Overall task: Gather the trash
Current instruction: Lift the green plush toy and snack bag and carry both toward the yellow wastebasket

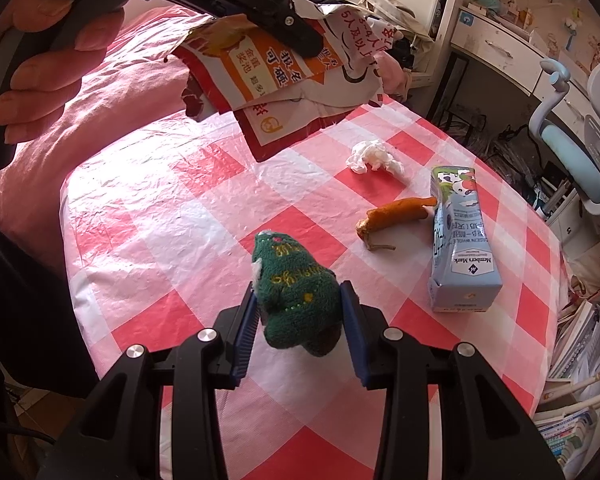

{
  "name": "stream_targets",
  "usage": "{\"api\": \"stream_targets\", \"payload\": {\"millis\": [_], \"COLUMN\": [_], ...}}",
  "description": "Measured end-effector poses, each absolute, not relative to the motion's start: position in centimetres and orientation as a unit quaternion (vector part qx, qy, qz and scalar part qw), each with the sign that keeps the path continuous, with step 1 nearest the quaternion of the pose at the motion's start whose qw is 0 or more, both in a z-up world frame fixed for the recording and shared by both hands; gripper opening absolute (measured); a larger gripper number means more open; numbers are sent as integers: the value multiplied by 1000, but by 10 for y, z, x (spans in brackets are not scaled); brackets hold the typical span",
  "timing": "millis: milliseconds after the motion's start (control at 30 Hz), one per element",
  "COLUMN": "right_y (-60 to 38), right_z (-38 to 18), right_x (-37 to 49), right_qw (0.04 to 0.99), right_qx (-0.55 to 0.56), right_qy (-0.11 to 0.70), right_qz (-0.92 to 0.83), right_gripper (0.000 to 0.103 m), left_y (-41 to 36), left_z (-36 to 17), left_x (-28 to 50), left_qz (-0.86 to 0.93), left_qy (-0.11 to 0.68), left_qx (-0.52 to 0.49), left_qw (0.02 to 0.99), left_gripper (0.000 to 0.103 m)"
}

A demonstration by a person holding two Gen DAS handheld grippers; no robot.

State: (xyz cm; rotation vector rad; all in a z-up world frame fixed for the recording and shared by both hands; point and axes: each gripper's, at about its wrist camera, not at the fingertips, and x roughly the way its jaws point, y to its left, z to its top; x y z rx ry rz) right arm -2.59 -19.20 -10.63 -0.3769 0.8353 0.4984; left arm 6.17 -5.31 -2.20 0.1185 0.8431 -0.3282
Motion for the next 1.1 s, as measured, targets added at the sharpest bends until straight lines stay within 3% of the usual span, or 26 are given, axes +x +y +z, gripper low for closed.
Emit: {"api": "stream_targets", "payload": {"millis": [1100], "right_y": [-199], "right_z": [-67], "right_x": [-32], "right_qw": [899], "right_qx": [-163], "right_qy": [354], "right_qz": [199], "right_gripper": [40], "left_y": [-45], "left_z": [1], "left_x": [58], "left_qz": [-180], "left_qy": [395], "left_qx": [24], "left_qw": [901], "left_gripper": [28]}}
